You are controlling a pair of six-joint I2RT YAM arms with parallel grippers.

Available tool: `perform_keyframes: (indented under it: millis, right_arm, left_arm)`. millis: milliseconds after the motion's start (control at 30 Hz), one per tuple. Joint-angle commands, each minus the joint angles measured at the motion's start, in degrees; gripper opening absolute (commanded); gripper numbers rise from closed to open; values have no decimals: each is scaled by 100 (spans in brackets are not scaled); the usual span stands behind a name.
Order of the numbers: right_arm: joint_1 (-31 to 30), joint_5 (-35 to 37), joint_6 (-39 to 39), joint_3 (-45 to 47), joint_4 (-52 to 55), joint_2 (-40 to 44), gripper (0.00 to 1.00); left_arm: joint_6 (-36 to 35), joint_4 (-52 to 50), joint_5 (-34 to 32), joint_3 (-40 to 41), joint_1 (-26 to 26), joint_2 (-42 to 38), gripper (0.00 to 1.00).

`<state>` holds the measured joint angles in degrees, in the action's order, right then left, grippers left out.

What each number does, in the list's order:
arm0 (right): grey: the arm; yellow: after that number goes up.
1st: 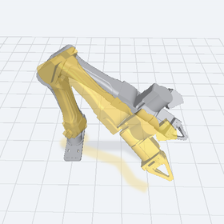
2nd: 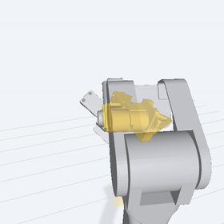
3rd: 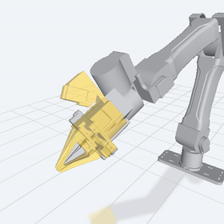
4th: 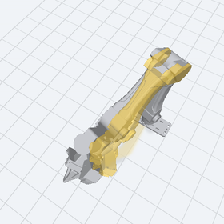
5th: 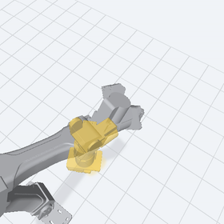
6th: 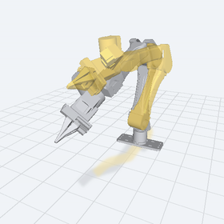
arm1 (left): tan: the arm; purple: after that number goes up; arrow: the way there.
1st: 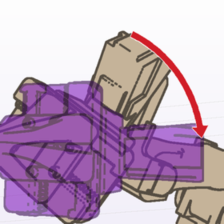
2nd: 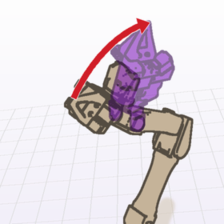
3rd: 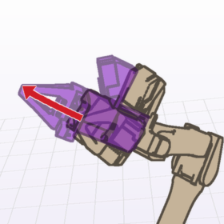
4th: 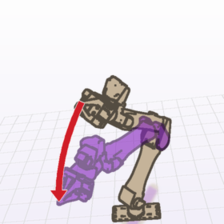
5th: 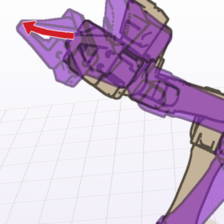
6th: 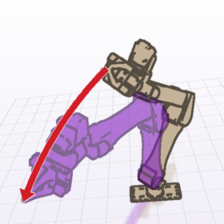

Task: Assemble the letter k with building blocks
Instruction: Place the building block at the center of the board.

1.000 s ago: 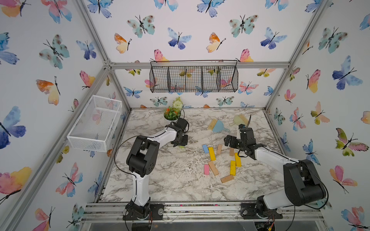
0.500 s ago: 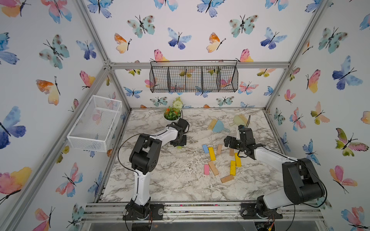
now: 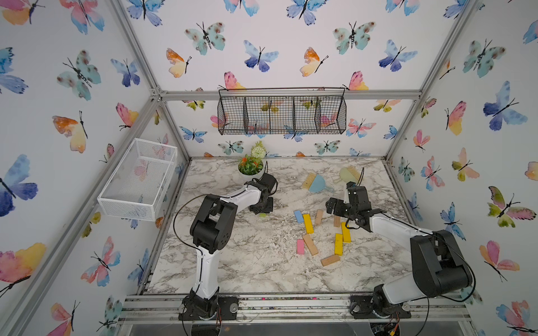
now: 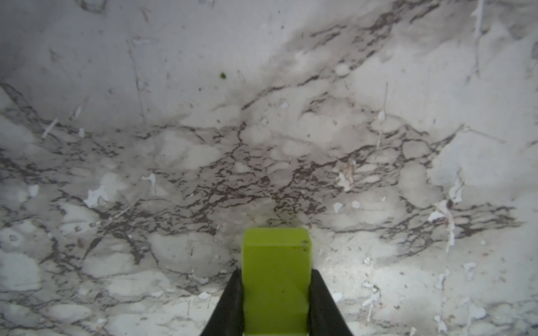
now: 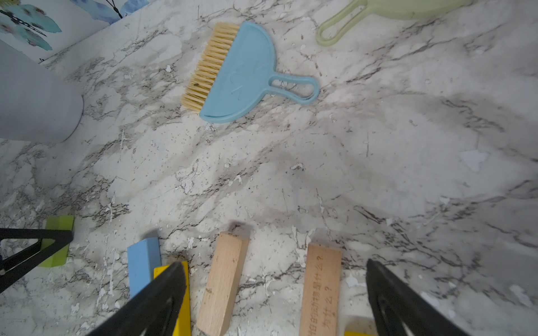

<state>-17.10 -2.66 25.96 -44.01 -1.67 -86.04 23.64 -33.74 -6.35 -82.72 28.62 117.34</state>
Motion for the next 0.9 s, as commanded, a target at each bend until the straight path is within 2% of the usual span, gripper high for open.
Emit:
perform_keyframes:
  millis: [0,133,467,667,800,867]
  right_arm:
    - [-48,116,43,-178,131,-71,98]
    - [-48,125,53,-178,131,-71,98]
    - [-82,148,-16,-105,95,33,98]
    - [-98,282,-112,23,-30,437,98]
    - [-130,72,-214,-116,-28,661,98]
    - [-230,-38,-284,-295,80,661,96]
  left_arm:
    - [54,-142,-103,-77,34,166,21]
    - [62,-142,-107,-75,32,166,27]
    - [147,-157,-221,-118,28,114,51]
    - [231,-160,-263,-170,22,-79,71]
    - [176,49,-109,-122,24,-567,97]
    - [80,355,71,41,14,-928,98]
